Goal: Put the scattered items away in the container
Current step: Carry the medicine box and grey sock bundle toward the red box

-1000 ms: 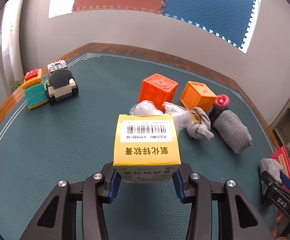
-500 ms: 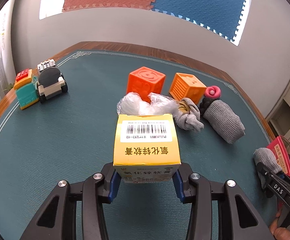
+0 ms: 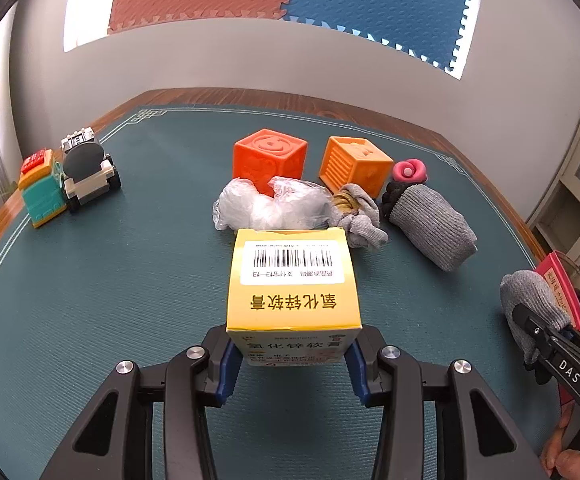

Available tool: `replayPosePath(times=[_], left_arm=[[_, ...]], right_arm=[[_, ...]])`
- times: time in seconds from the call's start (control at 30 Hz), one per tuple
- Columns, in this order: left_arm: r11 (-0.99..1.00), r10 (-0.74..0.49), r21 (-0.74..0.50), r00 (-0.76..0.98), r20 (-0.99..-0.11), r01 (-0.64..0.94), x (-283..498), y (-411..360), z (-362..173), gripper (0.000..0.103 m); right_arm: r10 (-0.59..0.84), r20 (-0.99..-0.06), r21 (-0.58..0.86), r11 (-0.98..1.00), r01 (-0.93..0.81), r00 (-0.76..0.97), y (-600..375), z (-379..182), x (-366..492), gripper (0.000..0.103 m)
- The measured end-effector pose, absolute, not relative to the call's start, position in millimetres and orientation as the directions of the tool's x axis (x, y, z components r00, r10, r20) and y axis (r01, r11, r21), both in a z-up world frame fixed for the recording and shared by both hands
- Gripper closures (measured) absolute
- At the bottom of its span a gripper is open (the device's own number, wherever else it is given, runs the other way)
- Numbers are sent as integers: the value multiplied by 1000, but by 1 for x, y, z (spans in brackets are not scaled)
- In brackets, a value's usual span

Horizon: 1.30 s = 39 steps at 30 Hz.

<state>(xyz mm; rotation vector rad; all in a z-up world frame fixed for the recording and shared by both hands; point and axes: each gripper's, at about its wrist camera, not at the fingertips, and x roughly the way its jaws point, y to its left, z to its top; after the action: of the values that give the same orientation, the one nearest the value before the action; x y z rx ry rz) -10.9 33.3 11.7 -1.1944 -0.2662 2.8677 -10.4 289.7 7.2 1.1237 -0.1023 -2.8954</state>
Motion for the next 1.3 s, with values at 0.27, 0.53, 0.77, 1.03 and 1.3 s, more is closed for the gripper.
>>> replayPosePath(times=[0.27, 0.53, 0.77, 1.03, 1.3], left_arm=[[-991, 65, -127, -715, -696, 35, -10, 40, 11, 57], [-994, 58, -108, -708, -704, 26, -12, 43, 7, 57], [-996, 60, -90, -681, -730, 9, -16, 51, -2, 57], [-996, 67, -84, -673, -736, -8, -14, 61, -1, 57], [-994, 109, -96, -666, -738, -57, -6, 85, 5, 57]], right_arm=[[-44, -647, 61, -998, 6, -761, 289, 13, -1, 52], [-39, -592, 69, -998, -2, -805, 299, 36, 30, 52], [18, -534, 107, -990, -88, -845, 344, 61, 61, 52], [171, -510, 124, -955, -269, -843, 412, 77, 87, 52], [245, -536, 136, -920, -369, -808, 450, 70, 95, 47]])
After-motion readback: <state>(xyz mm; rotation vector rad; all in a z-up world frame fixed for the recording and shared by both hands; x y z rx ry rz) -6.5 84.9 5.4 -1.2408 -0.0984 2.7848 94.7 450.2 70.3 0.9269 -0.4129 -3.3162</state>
